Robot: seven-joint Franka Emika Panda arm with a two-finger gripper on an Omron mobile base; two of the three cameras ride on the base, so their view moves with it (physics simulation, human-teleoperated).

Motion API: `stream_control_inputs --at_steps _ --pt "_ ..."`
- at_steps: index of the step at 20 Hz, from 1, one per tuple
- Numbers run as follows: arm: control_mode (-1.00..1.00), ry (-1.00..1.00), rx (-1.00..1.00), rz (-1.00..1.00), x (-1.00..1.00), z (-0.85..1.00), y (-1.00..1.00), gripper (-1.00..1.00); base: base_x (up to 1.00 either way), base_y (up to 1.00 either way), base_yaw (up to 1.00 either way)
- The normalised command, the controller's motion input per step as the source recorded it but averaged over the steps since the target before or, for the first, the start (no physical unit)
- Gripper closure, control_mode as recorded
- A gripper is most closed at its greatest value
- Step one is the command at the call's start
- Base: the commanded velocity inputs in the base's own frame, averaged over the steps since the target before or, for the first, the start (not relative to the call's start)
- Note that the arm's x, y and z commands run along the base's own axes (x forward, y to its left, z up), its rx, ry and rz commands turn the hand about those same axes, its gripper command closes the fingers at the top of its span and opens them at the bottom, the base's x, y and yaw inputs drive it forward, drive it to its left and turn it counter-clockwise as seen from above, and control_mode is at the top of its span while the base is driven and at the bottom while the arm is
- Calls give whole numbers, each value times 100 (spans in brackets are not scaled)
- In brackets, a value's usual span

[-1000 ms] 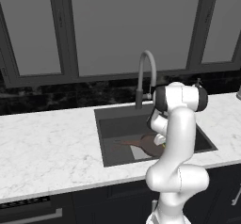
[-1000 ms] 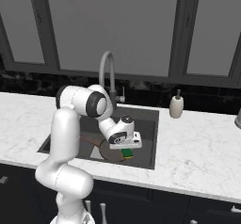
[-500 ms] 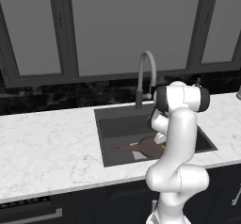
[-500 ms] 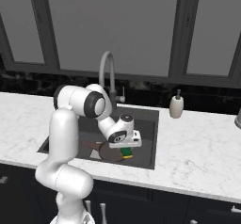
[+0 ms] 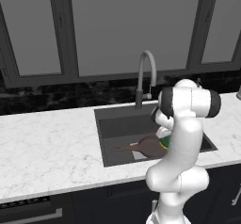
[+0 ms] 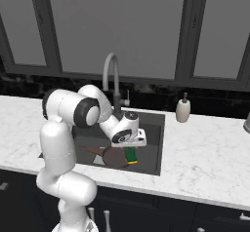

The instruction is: Pick the pan and sponge and place them into the sink. Then turn on the water.

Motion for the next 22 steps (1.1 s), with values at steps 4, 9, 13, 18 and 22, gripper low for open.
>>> stream_control_inputs --at_steps 4,9,13,18,22 --pt "-100 0 8 0 -39 100 0 -100 0 0 0" --pt "-100 0 8 0 -31 100 0 -100 0 0 0" --pt "-100 0 7 0 -35 100 -2 -100 0 0 0" --pt "-100 0 7 -2 -52 72 -23 -100 0 0 0" --pt "-100 0 0 0 -17 0 -9 -100 0 0 0"
